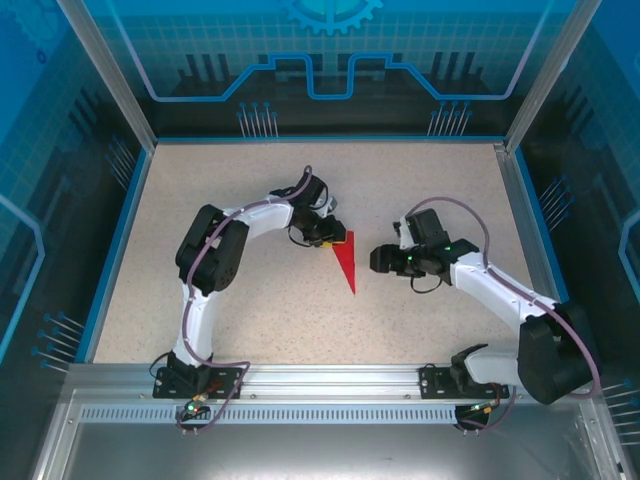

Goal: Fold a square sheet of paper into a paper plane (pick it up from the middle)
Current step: Turn over a paper plane at the center of the table.

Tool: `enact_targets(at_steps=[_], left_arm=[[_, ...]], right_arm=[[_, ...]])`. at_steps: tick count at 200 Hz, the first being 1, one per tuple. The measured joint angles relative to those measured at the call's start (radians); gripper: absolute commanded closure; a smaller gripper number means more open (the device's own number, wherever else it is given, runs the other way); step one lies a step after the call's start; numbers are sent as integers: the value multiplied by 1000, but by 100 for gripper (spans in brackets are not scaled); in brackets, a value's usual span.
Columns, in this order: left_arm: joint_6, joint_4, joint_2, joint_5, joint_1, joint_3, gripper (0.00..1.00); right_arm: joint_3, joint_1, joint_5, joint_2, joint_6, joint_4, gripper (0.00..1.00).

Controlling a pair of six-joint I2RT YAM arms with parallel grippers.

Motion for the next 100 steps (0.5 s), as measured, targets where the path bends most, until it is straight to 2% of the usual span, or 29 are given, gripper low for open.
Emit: enact_targets(at_steps=[22, 55, 80, 100], left_arm=[[-18, -43, -67, -61, -14, 9, 54], [-58, -121, -161, -212, -43, 35, 43], [-93, -194, -170, -342, -91, 81, 40], [-121, -268, -158, -428, -143, 121, 39]], right_arm=[[-10, -60, 27, -2, 3, 27, 20], [-57, -123, 22, -1, 7, 77, 9], [-96, -135, 18, -1, 7, 83, 2], [-108, -137, 14, -1, 7, 84, 1]])
